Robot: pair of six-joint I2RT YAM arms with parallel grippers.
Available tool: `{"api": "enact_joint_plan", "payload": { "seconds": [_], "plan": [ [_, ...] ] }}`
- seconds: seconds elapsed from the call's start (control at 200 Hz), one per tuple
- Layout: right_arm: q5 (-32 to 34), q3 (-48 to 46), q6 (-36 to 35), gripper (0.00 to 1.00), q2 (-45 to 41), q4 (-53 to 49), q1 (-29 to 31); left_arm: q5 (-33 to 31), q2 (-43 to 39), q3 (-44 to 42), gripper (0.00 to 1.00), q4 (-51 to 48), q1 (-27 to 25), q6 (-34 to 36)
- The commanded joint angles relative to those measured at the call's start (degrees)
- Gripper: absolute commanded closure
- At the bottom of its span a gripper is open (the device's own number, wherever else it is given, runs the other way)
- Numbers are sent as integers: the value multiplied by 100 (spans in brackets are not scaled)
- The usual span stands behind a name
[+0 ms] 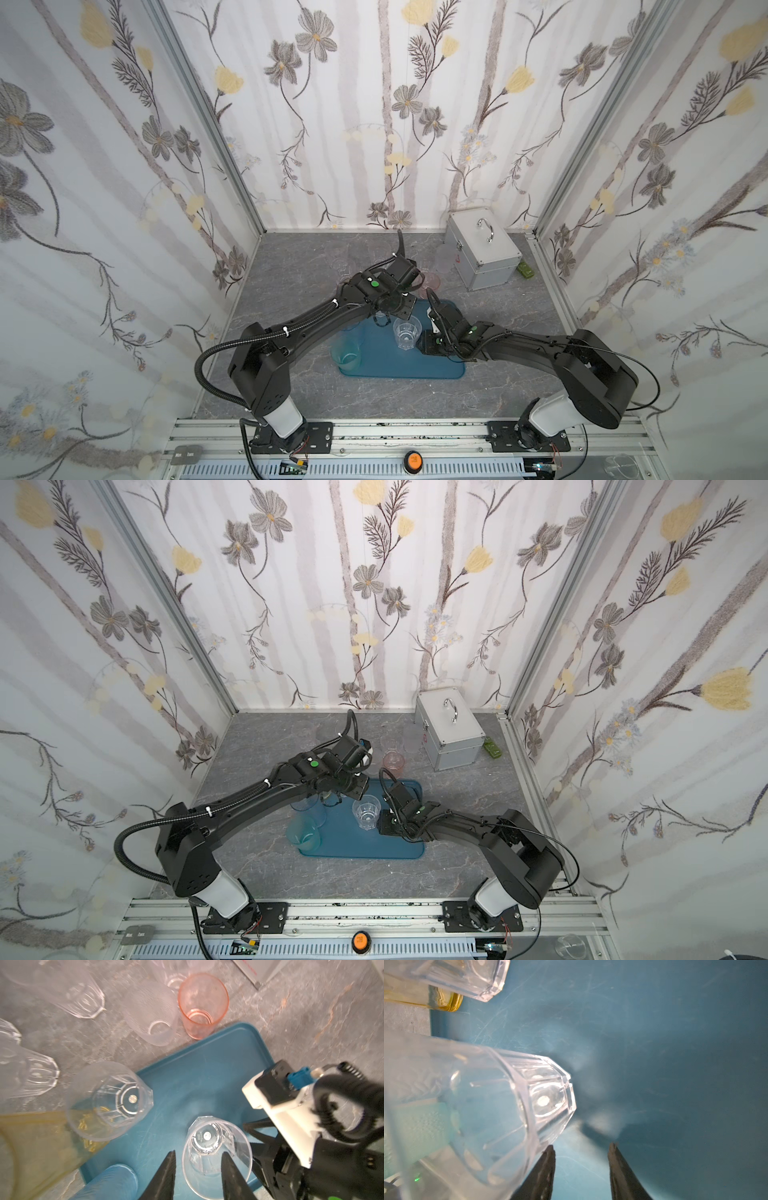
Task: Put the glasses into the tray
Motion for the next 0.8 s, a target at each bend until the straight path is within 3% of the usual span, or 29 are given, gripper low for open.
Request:
{"api": "enact_joint_plan", "payload": {
  "seconds": [0.0,0.395,0.575,0.795],
  "plan": [
    [-61,312,139,57,238,375,227,-130,-299,-83,60,-52,407,247],
    [-142,1428,122,57,1195,105,601,116,-1345,-913,55,930,2624,531],
    [-198,1603,65,57,1372,-23,628,81,-1466,-1296,54,1569,3104,386],
    [-101,1449,-218,57,1036,-429,535,-233,-1786,-1897,52,2424,3331,97]
  ]
}}
